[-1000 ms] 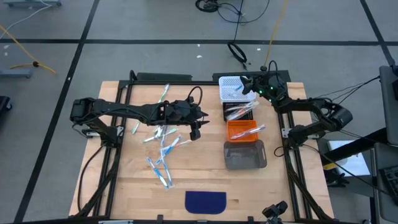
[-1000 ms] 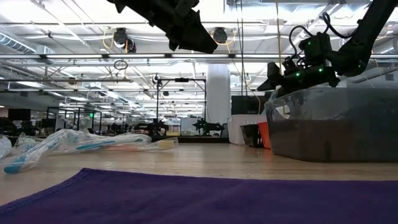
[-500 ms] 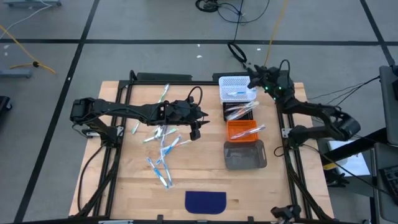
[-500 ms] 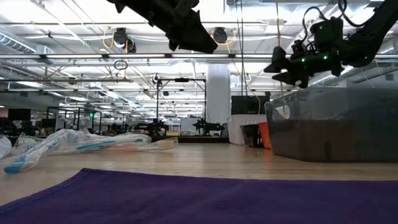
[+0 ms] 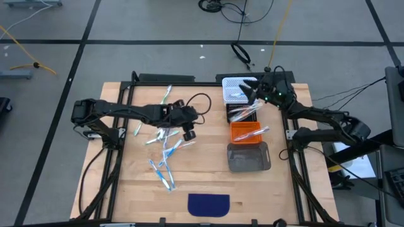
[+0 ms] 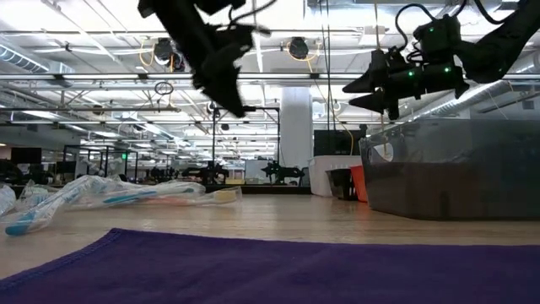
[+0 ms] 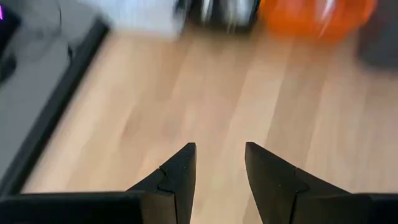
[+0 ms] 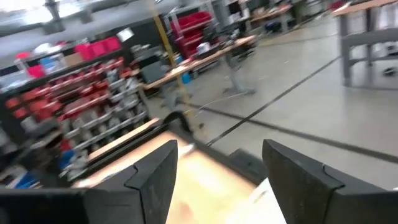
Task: Pick & Place Toothbrushes
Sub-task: Put the purple toothbrush into the orange bin
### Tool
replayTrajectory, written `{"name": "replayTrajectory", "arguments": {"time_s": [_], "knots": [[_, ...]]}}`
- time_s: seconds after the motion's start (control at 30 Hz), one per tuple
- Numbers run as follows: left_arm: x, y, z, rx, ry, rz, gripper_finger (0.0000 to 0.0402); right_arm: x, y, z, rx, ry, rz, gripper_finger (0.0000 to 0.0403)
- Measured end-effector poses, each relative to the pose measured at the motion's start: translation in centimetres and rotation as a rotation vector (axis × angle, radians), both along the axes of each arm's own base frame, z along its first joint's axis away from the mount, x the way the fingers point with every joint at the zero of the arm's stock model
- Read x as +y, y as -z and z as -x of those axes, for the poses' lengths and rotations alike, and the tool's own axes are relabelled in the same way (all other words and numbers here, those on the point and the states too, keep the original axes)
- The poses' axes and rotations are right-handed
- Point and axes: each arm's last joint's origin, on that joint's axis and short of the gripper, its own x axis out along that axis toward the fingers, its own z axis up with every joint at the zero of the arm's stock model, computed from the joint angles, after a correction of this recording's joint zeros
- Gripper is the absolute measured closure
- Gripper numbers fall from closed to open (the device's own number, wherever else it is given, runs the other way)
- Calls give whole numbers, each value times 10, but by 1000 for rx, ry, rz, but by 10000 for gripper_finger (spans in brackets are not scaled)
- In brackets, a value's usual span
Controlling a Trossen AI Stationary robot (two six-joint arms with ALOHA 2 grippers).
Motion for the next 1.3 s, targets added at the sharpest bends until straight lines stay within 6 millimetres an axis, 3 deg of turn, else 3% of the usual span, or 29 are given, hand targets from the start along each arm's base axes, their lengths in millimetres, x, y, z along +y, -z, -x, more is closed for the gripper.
{"name": "replayTrajectory", "arguments": {"time_s": [0.33,0.73,1.3], "knots": [[20,44,33,216,-206,133,261,26,1,-21,23,-164,29,181],[46,79,68,308,-506,242,261,36,2,-28,33,-210,29,181],[46,90,66,235,-435,316,261,36,2,-28,38,-208,25,181]]}}
